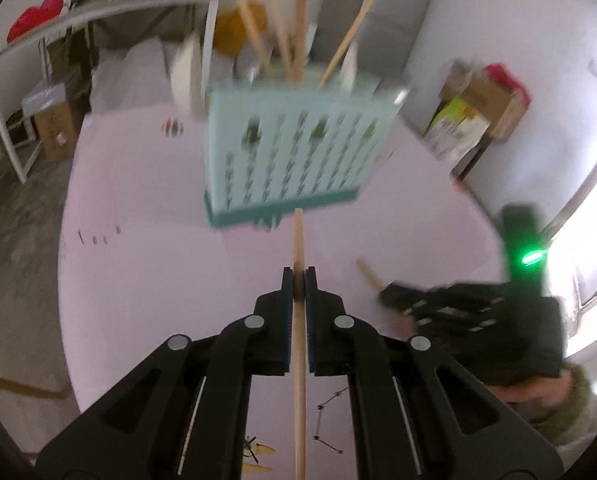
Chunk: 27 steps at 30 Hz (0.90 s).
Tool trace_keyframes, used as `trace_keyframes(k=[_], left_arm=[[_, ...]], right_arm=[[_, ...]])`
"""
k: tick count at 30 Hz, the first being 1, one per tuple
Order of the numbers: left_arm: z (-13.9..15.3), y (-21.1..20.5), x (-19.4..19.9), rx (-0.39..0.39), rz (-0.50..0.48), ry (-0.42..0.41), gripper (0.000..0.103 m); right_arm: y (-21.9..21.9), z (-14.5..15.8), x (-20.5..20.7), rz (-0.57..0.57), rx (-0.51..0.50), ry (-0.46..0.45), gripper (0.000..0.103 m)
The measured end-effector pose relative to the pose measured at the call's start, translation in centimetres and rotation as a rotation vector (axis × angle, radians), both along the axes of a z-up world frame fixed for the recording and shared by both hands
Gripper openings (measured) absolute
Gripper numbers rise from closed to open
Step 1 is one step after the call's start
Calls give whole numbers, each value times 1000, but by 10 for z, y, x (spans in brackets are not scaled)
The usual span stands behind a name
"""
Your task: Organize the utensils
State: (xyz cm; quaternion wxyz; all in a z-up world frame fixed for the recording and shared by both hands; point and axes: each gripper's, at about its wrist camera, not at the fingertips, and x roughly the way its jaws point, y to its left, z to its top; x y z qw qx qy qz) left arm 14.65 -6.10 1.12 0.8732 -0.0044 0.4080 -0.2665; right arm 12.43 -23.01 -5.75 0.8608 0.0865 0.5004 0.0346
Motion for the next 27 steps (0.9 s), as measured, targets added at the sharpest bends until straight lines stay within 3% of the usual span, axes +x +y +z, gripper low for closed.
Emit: trace_keyframes(k=[11, 17, 22, 27], left_arm=[[113, 39, -5, -242, 34, -285, 4], [171, 30, 12, -315, 53, -438, 4], [200, 14, 31, -330, 78, -516, 4], [199, -10, 54, -277, 129, -564, 4]], right_arm=[[10, 1, -5, 20, -62, -32, 7], [6, 0, -6, 8, -41, -37, 7], [3, -1, -6, 6, -31, -43, 7], [0, -1, -6, 7, -15, -45, 7]])
